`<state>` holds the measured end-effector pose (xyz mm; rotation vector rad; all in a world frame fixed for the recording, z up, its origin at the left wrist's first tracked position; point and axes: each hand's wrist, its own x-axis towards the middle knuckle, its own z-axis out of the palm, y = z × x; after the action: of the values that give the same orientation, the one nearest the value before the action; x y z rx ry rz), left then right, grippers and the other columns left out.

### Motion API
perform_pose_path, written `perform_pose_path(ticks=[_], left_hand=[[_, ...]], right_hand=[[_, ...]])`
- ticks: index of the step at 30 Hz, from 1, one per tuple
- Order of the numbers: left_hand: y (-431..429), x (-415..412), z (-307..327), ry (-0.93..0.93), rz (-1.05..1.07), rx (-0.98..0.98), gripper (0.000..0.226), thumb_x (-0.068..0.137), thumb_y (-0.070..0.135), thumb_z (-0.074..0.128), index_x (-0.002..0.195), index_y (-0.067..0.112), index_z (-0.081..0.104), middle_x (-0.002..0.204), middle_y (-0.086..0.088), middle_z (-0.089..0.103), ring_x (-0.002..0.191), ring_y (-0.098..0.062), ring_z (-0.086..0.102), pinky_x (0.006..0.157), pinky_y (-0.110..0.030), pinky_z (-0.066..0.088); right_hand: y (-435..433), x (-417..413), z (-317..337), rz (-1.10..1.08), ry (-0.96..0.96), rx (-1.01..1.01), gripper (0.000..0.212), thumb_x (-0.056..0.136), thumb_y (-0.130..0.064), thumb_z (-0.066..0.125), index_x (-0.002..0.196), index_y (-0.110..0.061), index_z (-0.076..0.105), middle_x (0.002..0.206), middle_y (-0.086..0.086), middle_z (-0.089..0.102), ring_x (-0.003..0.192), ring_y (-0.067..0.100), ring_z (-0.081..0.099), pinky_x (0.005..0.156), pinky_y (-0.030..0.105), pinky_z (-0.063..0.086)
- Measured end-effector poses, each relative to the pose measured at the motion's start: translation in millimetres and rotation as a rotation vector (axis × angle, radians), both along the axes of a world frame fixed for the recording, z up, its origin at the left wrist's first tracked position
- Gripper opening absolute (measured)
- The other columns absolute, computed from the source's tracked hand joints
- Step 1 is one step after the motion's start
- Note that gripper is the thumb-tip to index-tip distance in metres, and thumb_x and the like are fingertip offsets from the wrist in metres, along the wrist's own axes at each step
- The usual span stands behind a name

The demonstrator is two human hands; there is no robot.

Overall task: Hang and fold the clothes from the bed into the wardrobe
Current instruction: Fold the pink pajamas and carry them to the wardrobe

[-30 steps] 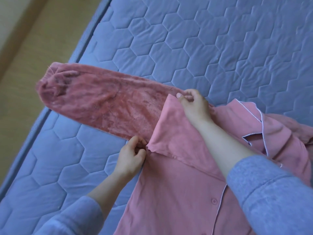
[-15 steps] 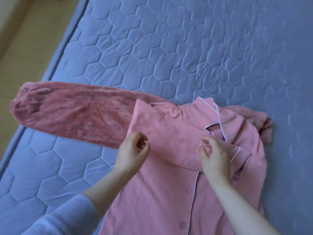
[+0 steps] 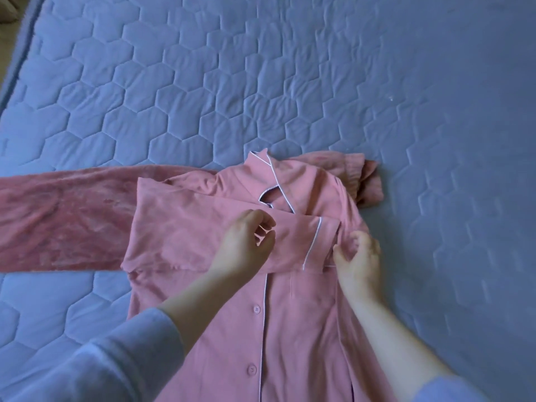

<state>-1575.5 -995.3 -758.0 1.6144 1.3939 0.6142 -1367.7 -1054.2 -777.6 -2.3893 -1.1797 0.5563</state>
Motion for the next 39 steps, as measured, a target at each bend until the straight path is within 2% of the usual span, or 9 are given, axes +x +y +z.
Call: perform_pose_path(ticks=[5,11,16,18,23,27,33,35,39], left_hand=[[27,47,0,0.117,0.008,0.079,0.029,0.086,0.011,0.063,0.114,0.01,0.059,0.113,-0.004,0.055,0.091,-0.018,0.059,0.082,-0.033,0.051],[67,71,-16,0.262,0.327,-0.168,0.059,0.086,0.031,0.069,0.13,0.002,0.042,0.128,-0.017,0.044,0.11,-0.033,0.054,0.089,-0.036,0.043],[83,70,-22,0.363,0.213,-0.164,0.026,0.085,0.029,0.068,0.071,0.016,0.051,0.067,0.003,0.054,0.075,-0.026,0.056,0.051,-0.029,0.03],[92,70,-17,0.291,0.225,-0.116,0.023,0.086,0.023,0.066,0.072,0.014,0.051,0.063,0.008,0.049,0.07,-0.022,0.05,0.05,-0.029,0.024],[155,76,10,0.281,0.2,0.101,0.015,0.095,0.02,0.051,0.088,0.006,0.054,0.084,-0.01,0.058,0.08,-0.028,0.051,0.062,-0.031,0.024],[177,79,7,0.398,-0.021,0.033,0.023,0.097,0.019,0.048,0.116,0.008,0.055,0.12,-0.016,0.061,0.106,-0.034,0.058,0.084,-0.038,0.046],[142,76,-4,0.422,-0.051,0.17,0.06,0.086,0.004,0.056,0.142,0.005,0.038,0.146,-0.016,0.038,0.133,-0.035,0.037,0.11,-0.042,0.031],[130,75,0,0.425,-0.159,0.337,0.066,0.083,0.004,0.063,0.144,0.003,0.038,0.15,-0.017,0.036,0.139,-0.034,0.032,0.116,-0.041,0.025],[99,83,11,0.322,-0.496,0.45,0.044,0.078,-0.002,0.067,0.122,0.001,0.063,0.13,-0.016,0.059,0.121,-0.035,0.055,0.104,-0.041,0.042]], right_hand=[[18,13,-2,-0.067,0.02,0.016,0.032,0.083,-0.022,0.07,0.106,-0.003,0.059,0.107,0.017,0.061,0.104,0.034,0.055,0.086,0.038,0.041],[31,33,-2,-0.019,0.025,-0.079,0.018,0.084,-0.016,0.06,0.1,-0.008,0.06,0.102,0.012,0.064,0.095,0.033,0.058,0.073,0.036,0.04],[33,45,-2,0.05,-0.028,-0.086,0.007,0.087,-0.015,0.054,0.083,-0.012,0.049,0.09,0.019,0.065,0.085,0.038,0.058,0.061,0.035,0.026],[35,48,-3,0.061,-0.014,-0.083,0.013,0.088,-0.014,0.053,0.079,-0.015,0.043,0.086,0.018,0.064,0.082,0.038,0.056,0.06,0.035,0.026],[36,52,-8,-0.024,0.027,-0.055,0.013,0.093,-0.016,0.049,0.083,-0.009,0.048,0.086,0.02,0.063,0.082,0.039,0.057,0.062,0.039,0.033],[36,58,-13,-0.082,0.031,-0.088,0.014,0.097,-0.019,0.045,0.093,-0.008,0.052,0.087,0.016,0.061,0.086,0.039,0.058,0.061,0.035,0.029],[34,59,-16,-0.116,0.042,-0.062,0.016,0.098,-0.018,0.045,0.101,-0.008,0.057,0.096,0.019,0.067,0.088,0.04,0.059,0.061,0.034,0.027],[32,57,-16,-0.141,0.045,-0.03,0.016,0.098,-0.017,0.043,0.098,-0.01,0.057,0.093,0.018,0.068,0.084,0.039,0.059,0.06,0.034,0.027],[26,57,-13,-0.157,0.054,0.045,0.016,0.097,-0.016,0.048,0.098,-0.011,0.063,0.09,0.014,0.07,0.082,0.037,0.061,0.06,0.031,0.023]])
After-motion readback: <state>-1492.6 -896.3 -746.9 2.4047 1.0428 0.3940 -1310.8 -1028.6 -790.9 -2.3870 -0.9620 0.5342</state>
